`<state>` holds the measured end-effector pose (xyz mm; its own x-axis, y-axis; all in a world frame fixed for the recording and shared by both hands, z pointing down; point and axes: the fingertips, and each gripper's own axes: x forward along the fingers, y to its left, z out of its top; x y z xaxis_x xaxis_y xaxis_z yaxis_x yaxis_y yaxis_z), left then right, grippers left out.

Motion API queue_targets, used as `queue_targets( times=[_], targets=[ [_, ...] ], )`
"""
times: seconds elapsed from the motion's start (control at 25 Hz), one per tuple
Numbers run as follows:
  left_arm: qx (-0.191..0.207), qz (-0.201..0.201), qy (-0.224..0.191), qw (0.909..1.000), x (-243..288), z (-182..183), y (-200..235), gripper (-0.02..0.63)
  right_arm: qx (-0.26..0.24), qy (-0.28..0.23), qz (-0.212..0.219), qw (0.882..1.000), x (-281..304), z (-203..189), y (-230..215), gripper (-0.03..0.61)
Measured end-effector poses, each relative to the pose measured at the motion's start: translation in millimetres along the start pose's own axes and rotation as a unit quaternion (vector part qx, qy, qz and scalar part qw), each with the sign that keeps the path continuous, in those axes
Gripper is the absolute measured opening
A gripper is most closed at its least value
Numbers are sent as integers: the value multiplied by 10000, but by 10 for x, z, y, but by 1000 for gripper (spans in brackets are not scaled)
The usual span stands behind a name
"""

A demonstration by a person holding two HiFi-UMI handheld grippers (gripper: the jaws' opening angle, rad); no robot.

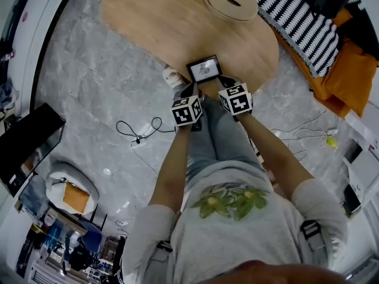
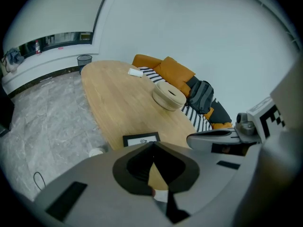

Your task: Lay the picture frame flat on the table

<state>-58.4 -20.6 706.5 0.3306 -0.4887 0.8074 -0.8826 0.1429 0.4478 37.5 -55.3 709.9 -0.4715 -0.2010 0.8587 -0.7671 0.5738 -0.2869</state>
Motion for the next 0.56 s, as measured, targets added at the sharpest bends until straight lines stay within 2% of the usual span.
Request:
queue_targets(
  times=[0.28,0.56],
  targets=[
    [226,56,-128,9996,-52,54,-38,17,2,-7,-53,10000,-4,-19,11,5],
    [283,38,38,9996,-22,-6,-63,16,1,30,-94,10000,-12,-75,-12,5]
  ],
)
